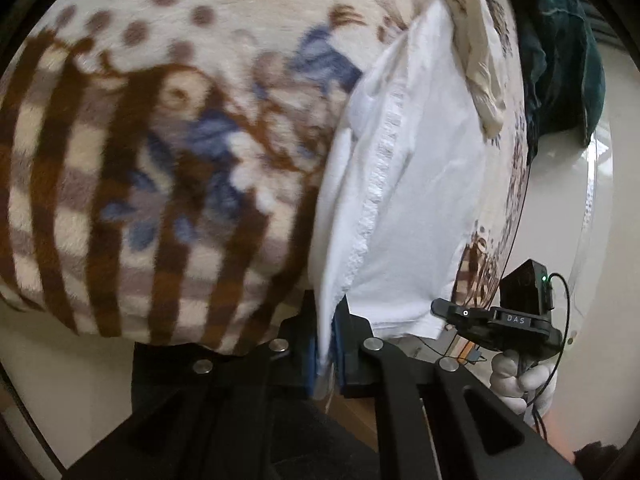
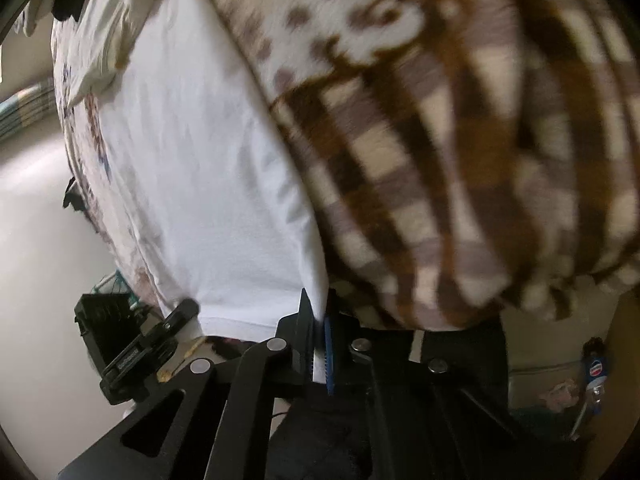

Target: Fold small clothes

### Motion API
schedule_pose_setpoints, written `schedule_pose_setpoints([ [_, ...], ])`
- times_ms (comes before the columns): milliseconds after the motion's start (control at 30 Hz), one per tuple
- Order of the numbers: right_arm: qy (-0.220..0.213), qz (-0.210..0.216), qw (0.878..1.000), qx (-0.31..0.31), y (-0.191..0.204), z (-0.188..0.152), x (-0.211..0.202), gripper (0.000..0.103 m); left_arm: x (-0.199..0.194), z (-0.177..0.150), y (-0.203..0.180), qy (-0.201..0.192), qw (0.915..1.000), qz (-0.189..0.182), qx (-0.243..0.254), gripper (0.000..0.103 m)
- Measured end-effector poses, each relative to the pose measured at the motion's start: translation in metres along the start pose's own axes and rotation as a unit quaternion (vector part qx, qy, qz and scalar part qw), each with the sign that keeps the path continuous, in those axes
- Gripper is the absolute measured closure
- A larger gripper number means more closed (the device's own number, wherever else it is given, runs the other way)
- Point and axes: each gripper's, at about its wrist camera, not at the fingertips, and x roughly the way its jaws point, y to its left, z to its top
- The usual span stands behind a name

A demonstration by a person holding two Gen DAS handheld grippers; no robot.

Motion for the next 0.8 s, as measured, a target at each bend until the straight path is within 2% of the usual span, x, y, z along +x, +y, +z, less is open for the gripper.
schedule_pose_setpoints([
  [100,-0.002,-0.004,1.000,0.002,-0.008,0.003,-0.004,0.100,0.002,0.007,0.007,0.017,0.9997,-0.013,-0.012,0.094],
  [133,0.001,0.000,1.000,0.001,-0.007,0.003,-0.005,0.100,0.007,0.009,0.010,0.026,0.9993,-0.020,-0.020,0.090],
  [200,0.018,0.015,1.000,0.006,-0.007,0.005,-0.003,0.099,0.008,0.011,0.014,0.034,0.9988,-0.026,-0.026,0.050],
  [233,0.025,0.023,0.999,0.008,-0.005,0.005,0.000,0.098,0.013,0.011,0.015,0.036,0.9982,-0.038,-0.029,0.046],
  [267,0.034,0.033,0.999,0.009,-0.005,0.006,0.001,0.097,0.012,0.010,0.018,0.038,0.9980,-0.041,-0.030,0.046],
  [300,0.036,0.033,0.999,0.009,-0.004,0.007,0.005,0.089,0.017,0.010,0.017,0.043,0.9979,-0.039,-0.029,0.046],
  [333,0.040,0.032,0.999,0.007,-0.004,0.008,0.006,0.076,0.023,0.009,0.015,0.049,0.9977,-0.039,-0.027,0.046],
  [400,0.045,0.036,0.998,0.008,-0.004,0.008,0.011,0.064,0.033,0.008,0.011,0.052,0.9981,-0.028,-0.021,0.047],
  [433,0.049,0.040,0.998,0.012,-0.005,0.008,0.016,0.064,0.034,0.007,0.008,0.049,0.9984,-0.021,-0.017,0.049],
  [467,0.053,0.040,0.998,0.013,-0.006,0.008,0.019,0.064,0.035,0.006,0.004,0.041,0.9990,-0.012,-0.010,0.050],
  [500,0.056,0.038,0.998,0.013,-0.006,0.007,0.023,0.064,0.035,0.004,0.000,0.035,0.9994,-0.008,-0.004,0.072],
  [533,0.051,0.034,0.998,0.011,-0.005,0.006,0.025,0.066,0.033,0.002,-0.006,0.027,0.9996,0.002,0.009,0.085],
  [567,0.040,0.031,0.999,0.008,-0.004,0.004,0.023,0.071,0.031,0.002,-0.011,0.023,0.9996,0.002,0.016,0.094],
  [600,0.035,0.033,0.999,0.002,-0.001,0.004,0.024,0.090,0.027,-0.001,-0.018,0.013,0.9994,0.011,0.030,0.095],
  [633,0.032,0.037,0.999,-0.007,0.004,0.002,0.022,0.095,0.027,-0.002,-0.024,0.010,0.9991,0.016,0.037,0.095],
  [800,0.013,0.048,0.998,-0.041,0.025,-0.008,0.002,0.098,0.008,-0.007,-0.055,-0.024,0.9987,-0.017,0.041,0.097],
])
